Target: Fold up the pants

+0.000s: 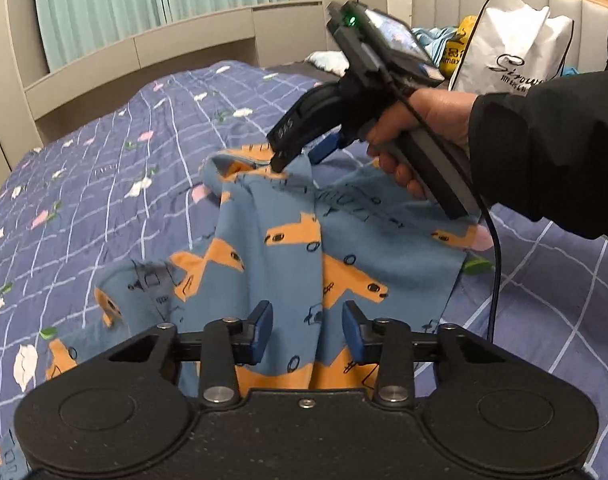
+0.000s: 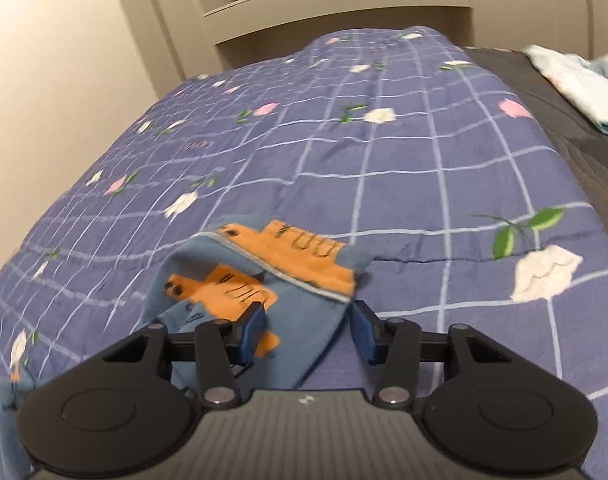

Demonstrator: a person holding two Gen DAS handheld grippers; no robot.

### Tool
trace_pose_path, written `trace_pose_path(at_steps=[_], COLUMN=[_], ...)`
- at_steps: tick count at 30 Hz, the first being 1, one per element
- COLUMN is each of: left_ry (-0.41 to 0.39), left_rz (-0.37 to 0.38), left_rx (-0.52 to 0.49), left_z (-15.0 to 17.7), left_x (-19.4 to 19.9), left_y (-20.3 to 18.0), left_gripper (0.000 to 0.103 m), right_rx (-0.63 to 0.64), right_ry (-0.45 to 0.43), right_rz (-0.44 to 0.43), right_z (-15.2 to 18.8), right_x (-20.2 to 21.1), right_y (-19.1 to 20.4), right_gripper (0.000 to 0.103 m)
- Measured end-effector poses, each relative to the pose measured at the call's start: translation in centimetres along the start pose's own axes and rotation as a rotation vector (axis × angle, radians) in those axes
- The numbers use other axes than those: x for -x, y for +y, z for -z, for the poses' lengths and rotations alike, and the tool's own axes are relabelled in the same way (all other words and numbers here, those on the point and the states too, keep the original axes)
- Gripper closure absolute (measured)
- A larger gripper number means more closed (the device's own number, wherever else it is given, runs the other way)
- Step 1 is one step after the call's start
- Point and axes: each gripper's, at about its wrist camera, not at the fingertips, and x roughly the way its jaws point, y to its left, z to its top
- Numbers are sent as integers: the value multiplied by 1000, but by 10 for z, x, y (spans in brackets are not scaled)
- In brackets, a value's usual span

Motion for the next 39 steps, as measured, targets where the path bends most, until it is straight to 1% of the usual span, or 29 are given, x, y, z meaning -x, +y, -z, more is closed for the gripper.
trace_pose_path(at_steps=[1, 2, 3, 4, 5, 6, 7, 8, 10, 13, 17, 19, 22, 25, 29, 31, 34, 36, 39], left_ry=[6, 11, 17, 23, 27, 29, 28, 22, -2, -40, -83, -99, -106, -88, -58, -44, -21, 0, 21], left_rz=[3, 4, 3, 3, 2, 7, 12, 19, 28, 18, 33, 43, 61, 76, 87, 92, 79, 71, 73], left_rx=[1, 2, 3, 5, 11, 18, 31, 45, 74, 78, 66, 47, 11, -20, -71, -98, -145, -154, -141], left_z=[0, 1, 1, 2, 2, 2, 2, 2, 2, -3, -11, -13, -14, -10, -1, 4, 12, 17, 20], left_x=[-1, -2, -3, -4, -5, -5, -5, -4, 2, 10, 24, 30, 34, 31, 25, 25, 23, 20, 16], left_y=[1, 2, 3, 4, 5, 7, 9, 12, 15, 18, 14, 9, -2, -9, -16, -20, -23, -22, -18], left_gripper=[71, 84, 97, 101, 102, 103, 103, 103, 103, 103, 103, 103, 103, 103, 103, 103, 103, 103, 103], right_rx=[-8, -13, -21, -30, -42, -56, -69, -79, -70, -48, -13, 1, 15, 10, -23, -51, -83, -99, -117], right_ry=[-3, -4, -5, -6, -7, -7, -9, -12, -28, -79, -162, -190, -219, -225, -229, -232, -220, -200, -178], right_rz=[5, 7, 9, 12, 17, 13, 3, -5, -6, 7, 33, 49, 78, 108, 152, 160, 168, 166, 168], right_z=[-1, -2, -3, -4, -5, -7, -8, -9, -11, -14, -18, -17, -7, 15, 54, 72, 95, 105, 116], right_x=[-1, -2, -3, -4, -5, -6, -6, -4, 2, 25, 74, 99, 135, 158, 176, 179, 181, 177, 172], right_y=[-2, -5, -7, -9, -11, -13, -15, -16, -17, -16, -25, -32, -43, -54, -67, -71, -78, -81, -85], right_gripper=[50, 51, 53, 62, 72, 75, 84, 90, 94, 96, 96, 96, 96, 96, 96, 96, 96, 96, 96])
